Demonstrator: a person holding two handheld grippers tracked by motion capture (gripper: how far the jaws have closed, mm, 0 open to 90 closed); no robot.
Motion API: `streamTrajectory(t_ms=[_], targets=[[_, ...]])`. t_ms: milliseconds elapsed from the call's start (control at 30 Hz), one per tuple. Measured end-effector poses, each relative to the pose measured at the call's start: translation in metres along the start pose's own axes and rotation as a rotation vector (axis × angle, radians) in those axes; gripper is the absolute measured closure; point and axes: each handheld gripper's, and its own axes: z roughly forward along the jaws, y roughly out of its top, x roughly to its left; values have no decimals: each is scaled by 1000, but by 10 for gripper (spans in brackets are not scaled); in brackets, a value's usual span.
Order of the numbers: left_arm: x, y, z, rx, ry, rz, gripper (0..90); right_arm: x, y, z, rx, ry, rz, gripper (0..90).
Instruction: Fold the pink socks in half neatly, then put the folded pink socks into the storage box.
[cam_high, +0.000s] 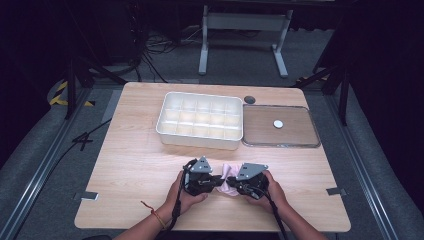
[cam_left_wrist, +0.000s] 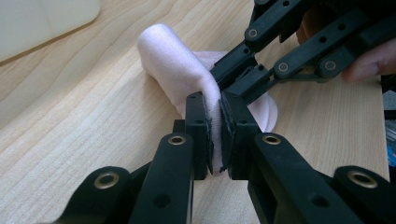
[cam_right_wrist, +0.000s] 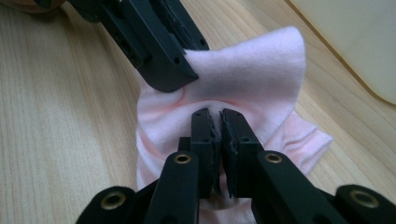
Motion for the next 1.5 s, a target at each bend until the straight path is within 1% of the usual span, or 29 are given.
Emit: streamTrajectory(t_ms=[100, 167, 233, 333, 367, 433, 500, 567, 633, 733, 767, 833, 900, 967, 1000, 1100, 1167, 1233, 1333, 1400, 1467, 1500], targets=[[0, 1, -1, 9, -2, 3, 825, -1, 2, -1, 10, 0, -11, 834], [0, 1, -1, 6, -2, 7, 826, 0, 2, -1, 10, 1, -8, 837], [-2, 2, -2, 0, -5, -1, 826, -1, 1, -1, 9, 8, 1, 838], [-3, 2, -3, 1, -6, 2, 827, 0, 2, 0, 10, 8, -2, 838], [-3, 3, -3, 4, 1, 17, 827, 0, 2, 0, 11, 5, -5, 837], [-4, 3, -3, -1, 0, 20, 827, 0, 2, 0, 10, 7, -3, 838], [-6, 4, -3, 8, 9, 35, 829, 1, 3, 1, 7, 6, 0, 837], [-7, 4, -3, 7, 13, 46, 829, 1, 3, 1, 6, 6, 0, 837], [-6, 4, -4, 12, 16, 50, 829, 1, 3, 2, 1, 8, -1, 837], [-6, 3, -4, 7, 18, 42, 829, 0, 2, 2, -5, 13, 7, 832], [-5, 3, -5, 9, 20, 49, 829, 0, 2, 2, -5, 11, 6, 825], [-5, 4, -6, 2, 20, 42, 830, 0, 2, 1, -10, 4, 3, 795], [-4, 4, -8, -7, 21, 38, 831, -1, 2, -3, -33, 13, 11, 777], [-2, 5, -10, -17, 23, 33, 832, -2, 2, -9, -37, 2, 6, 770], [-2, 5, -11, -19, 23, 31, 832, -3, 1, -13, -38, 4, 8, 768], [0, 4, -11, -9, 26, 33, 832, -7, -2, -17, -12, -4, 16, 775], [-2, 4, -9, -9, 26, 29, 831, -8, -4, -14, 11, -1, 23, 785], [-3, 5, -8, -6, 27, 39, 831, -7, -5, -10, 24, -1, 22, 806], [-5, 6, -7, -3, 31, 49, 830, -7, -5, -8, 23, 2, 19, 816], [-8, 7, -6, -9, 34, 56, 828, -8, -5, -6, 21, 9, 28, 829], [-9, 9, -6, -3, 41, 70, 826, -8, -5, -6, 20, 2, 22, 830], [-10, 10, -5, -3, 39, 68, 826, -8, -5, -6, 20, 2, 22, 830]])
